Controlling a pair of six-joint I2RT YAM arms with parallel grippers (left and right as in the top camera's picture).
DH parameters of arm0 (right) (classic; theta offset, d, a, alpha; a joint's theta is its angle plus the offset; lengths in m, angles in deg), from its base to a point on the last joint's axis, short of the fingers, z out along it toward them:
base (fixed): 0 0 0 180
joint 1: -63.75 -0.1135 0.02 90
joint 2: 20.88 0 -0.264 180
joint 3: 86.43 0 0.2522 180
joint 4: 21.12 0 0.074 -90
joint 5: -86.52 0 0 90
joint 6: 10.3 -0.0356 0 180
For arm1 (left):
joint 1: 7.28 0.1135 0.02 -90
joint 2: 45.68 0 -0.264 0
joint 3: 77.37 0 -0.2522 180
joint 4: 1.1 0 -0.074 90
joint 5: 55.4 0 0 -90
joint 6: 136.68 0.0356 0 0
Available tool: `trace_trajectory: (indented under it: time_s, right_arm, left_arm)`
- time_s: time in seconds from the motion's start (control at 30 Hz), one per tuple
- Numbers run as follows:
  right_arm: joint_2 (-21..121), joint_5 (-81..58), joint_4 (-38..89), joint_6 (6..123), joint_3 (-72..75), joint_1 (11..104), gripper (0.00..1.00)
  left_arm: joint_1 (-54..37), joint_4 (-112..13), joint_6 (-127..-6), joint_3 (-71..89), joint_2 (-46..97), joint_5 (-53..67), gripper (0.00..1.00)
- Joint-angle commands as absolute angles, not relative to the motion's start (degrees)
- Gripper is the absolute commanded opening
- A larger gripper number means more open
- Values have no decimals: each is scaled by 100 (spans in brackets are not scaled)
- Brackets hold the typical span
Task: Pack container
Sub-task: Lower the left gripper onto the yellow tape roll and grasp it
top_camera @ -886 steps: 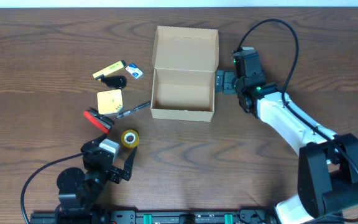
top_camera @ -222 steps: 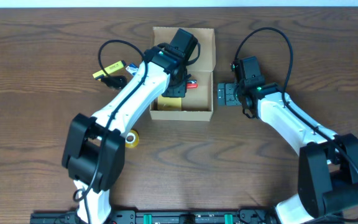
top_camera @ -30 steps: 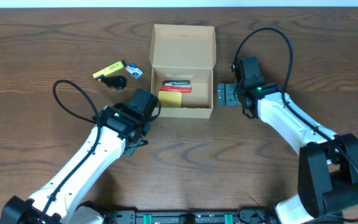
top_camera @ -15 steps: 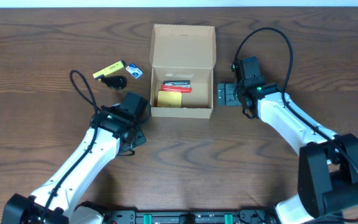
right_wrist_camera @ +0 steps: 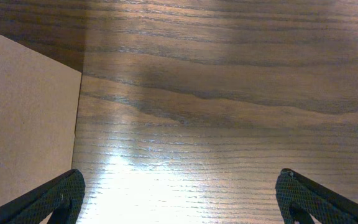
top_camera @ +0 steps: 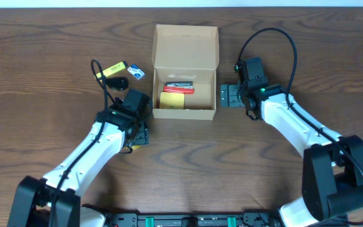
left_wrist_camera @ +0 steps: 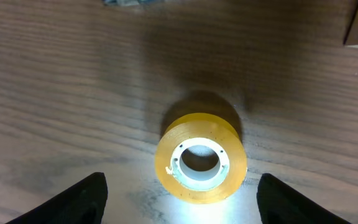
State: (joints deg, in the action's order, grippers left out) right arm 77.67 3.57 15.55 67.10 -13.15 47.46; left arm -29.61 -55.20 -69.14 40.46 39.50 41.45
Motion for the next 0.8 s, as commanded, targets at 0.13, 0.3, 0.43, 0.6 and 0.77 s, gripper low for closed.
trace_trajectory:
  time_s: [0.13,0.3,0.43,0.6,0.77]
  right_arm:
    - [7815,354,1562,6647,-1323,4796,99]
    - [7815,354,1562,6647,-1323,4796,99]
    - [7815,354,1562,6647,-1323,4796,99]
    - [7815,354,1562,6647,-1323,4796,99]
    - [7815,354,1562,6647,-1323,4796,99]
  left_arm:
    - [-2933,-5378,-6592,4084,4246,4183,83]
    - [-2933,-5295,-6590,4084,4409,3929,84]
    - [-2933,-5188,-6590,4084,4562,3879,84]
    - [-2931,-5096,-6590,4084,4722,3870,84]
    - [-2931,-5041,-6592,4084,4860,3752,84]
